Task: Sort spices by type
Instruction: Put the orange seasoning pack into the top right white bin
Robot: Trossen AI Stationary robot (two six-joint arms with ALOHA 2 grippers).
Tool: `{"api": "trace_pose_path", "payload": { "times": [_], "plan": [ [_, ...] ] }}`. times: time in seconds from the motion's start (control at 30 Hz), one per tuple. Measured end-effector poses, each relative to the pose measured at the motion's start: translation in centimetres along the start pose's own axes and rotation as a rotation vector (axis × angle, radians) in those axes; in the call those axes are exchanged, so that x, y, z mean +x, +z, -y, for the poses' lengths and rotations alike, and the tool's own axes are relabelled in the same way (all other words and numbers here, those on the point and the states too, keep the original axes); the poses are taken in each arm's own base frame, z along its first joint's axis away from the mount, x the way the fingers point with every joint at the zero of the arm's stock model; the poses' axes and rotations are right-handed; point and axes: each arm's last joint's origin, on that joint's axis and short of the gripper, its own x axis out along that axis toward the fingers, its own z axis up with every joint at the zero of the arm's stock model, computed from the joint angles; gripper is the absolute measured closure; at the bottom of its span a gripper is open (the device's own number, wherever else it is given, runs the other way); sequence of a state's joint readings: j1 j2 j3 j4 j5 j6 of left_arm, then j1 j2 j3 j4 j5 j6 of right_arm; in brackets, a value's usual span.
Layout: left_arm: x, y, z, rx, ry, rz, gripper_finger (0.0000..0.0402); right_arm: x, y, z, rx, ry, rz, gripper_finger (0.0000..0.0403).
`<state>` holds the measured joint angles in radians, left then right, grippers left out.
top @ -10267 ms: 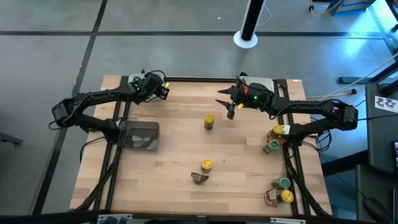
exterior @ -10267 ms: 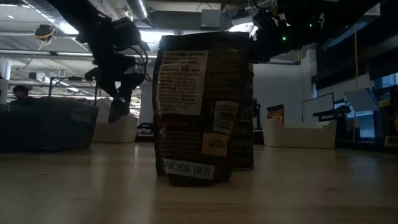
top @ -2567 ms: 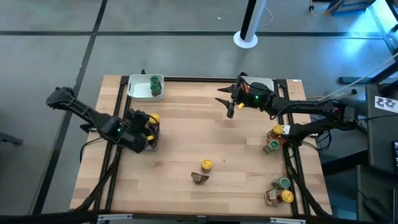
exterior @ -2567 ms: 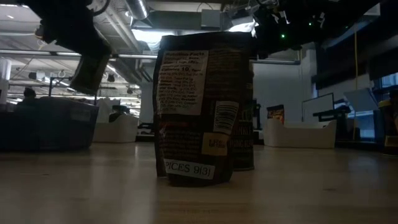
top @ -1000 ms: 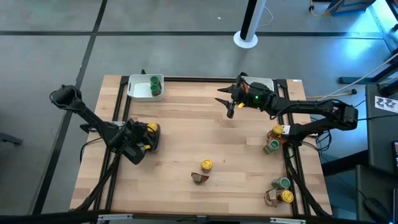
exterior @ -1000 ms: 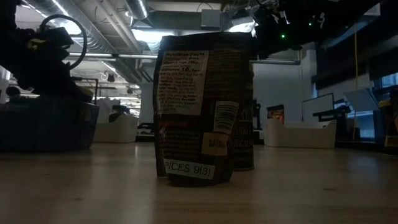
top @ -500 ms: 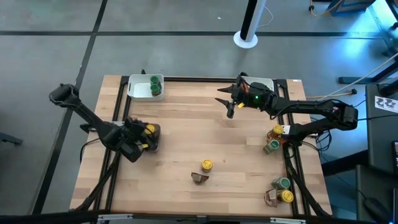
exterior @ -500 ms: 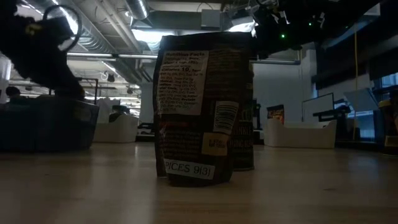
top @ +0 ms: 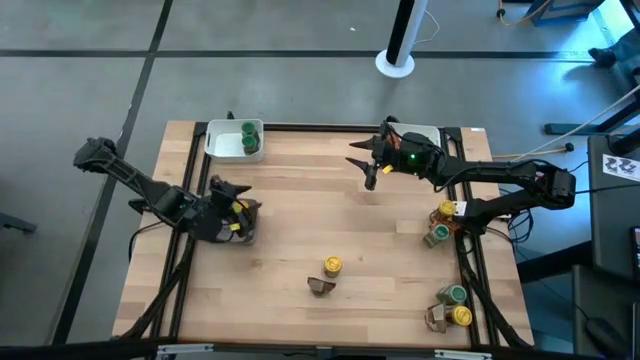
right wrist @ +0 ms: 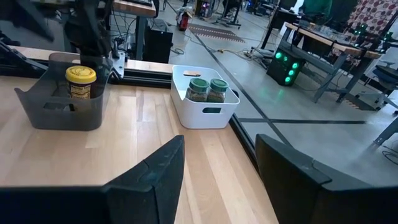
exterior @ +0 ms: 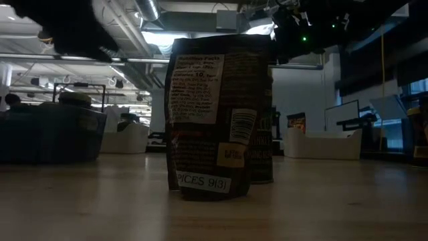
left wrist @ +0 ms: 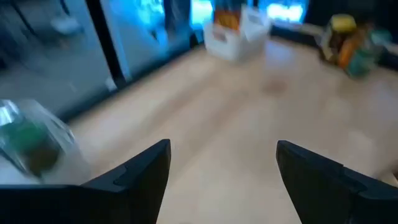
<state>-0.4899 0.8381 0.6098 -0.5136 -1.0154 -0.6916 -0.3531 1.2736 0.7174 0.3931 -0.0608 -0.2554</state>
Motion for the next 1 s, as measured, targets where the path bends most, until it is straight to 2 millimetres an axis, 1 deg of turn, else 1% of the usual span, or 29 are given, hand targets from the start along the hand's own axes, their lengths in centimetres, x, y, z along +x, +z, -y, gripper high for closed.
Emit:
{"api": "trace_pose_path", "payload": {
  "times": [0.17, 0.3, 0.43, 0.53, 0.63, 0.7, 0.8, 1.0],
  "plan": [
    [1.4, 2.0, 0.1, 0.091, 0.034, 0.092, 0.0126, 0.0, 0.0, 0.0, 0.0, 0.0, -0.001, 0.0205],
    [2.7, 3.5, -0.3, 0.152, -0.012, 0.122, 0.0126, 0.0, 0.0, 0.0, 0.001, 0.001, -0.004, 0.0205],
    [4.2, 5.2, -1.2, 0.187, -0.073, 0.202, 0.0126, 0.0, -0.3, -0.1, 0.002, 0.009, -0.035, 0.0205],
    [5.2, 5.7, -1.9, 0.216, -0.102, 0.314, 0.0126, -0.1, -0.7, -0.1, 0.002, -0.02, -0.086, 0.0205],
    [6.2, 5.8, -2.7, 0.237, -0.148, 0.407, 0.0126, -0.1, -0.9, 0.1, -0.006, -0.061, -0.209, 0.0205],
    [6.7, 6.0, -3.3, 0.241, -0.17, 0.443, 0.0126, -0.2, -0.4, 0.3, -0.009, -0.076, -0.287, 0.0205],
    [7.5, 6.0, -4.0, 0.255, -0.162, 0.438, 0.0126, -0.4, 1.1, 0.5, 0.022, -0.059, -0.384, 0.0205],
    [9.1, 5.4, -4.5, 0.294, -0.113, 0.372, 0.0126, -1.6, 5.1, -0.2, 0.027, -0.02, -0.537, 0.0205]
  ]
}}
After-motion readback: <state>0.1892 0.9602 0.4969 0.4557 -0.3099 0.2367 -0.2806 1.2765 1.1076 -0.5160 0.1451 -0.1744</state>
